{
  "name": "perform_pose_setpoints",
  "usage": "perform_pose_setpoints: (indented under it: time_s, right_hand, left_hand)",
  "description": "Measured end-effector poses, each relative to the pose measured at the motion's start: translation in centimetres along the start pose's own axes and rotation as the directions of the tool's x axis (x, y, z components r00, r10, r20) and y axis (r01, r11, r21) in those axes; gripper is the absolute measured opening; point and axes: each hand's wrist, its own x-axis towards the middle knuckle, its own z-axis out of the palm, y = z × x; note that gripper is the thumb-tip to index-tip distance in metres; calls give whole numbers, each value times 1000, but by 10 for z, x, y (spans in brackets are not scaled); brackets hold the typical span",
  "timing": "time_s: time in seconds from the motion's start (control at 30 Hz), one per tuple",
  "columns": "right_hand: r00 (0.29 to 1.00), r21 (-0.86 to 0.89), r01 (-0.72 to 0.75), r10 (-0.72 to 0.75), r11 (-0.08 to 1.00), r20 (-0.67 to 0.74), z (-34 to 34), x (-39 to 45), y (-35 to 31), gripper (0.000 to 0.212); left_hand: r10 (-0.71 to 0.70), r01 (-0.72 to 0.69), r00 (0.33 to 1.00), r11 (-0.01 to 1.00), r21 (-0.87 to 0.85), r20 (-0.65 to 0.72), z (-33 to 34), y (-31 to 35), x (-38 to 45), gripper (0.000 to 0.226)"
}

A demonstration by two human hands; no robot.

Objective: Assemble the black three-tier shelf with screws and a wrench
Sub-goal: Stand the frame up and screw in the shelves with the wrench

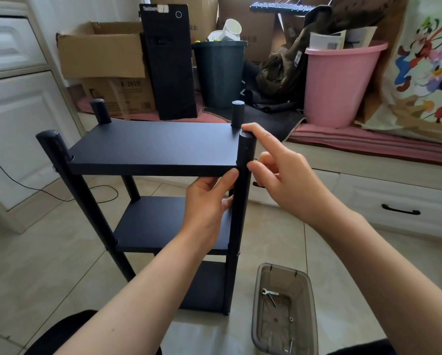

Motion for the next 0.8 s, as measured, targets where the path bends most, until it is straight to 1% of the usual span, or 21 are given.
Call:
perform_pose_setpoints:
  time_s: [0.13, 0.27, 0.4, 0.53, 0.63, 0.67, 0.77, 0.8]
  right_hand:
    - [1000, 14, 1, -1, 1000, -6, 2, -3, -1, 60]
    - [1000, 33, 0, 0, 999, -18, 3, -6, 1, 62]
    - [999, 35, 4, -3, 999, -35, 10, -6, -1, 63]
    - [999, 14, 25, -25, 1000, -42, 17, -5, -2, 65]
    - [998, 26, 36, -35, 999, -58, 21, -4, 1, 66]
    - [997, 29, 40, -38, 999, -63, 21, -4, 2, 65]
    - [996, 31, 54, -52, 998, -69, 21, -4, 3, 65]
    - [996, 35, 58, -56, 998, -69, 22, -5, 3, 65]
  left_hand:
    - [23, -23, 1000, 999, -27, -22, 2, -2, -1, 38]
    - [40, -43, 998, 998, -51, -47, 6, -5, -4, 28]
    - [109, -113, 988, 993, -36, -113, 16, -10, -9, 20]
    - [131, -151, 963, 986, -69, -234, 26, -21, -11, 39]
    - [175, -208, 950, 972, -105, -258, 28, -27, -5, 51]
    - [186, -221, 946, 969, -108, -266, 29, -29, -3, 50]
    - [199, -238, 940, 964, -116, -278, 31, -31, 1, 31]
    - [202, -241, 940, 964, -116, -276, 30, -32, 2, 28]
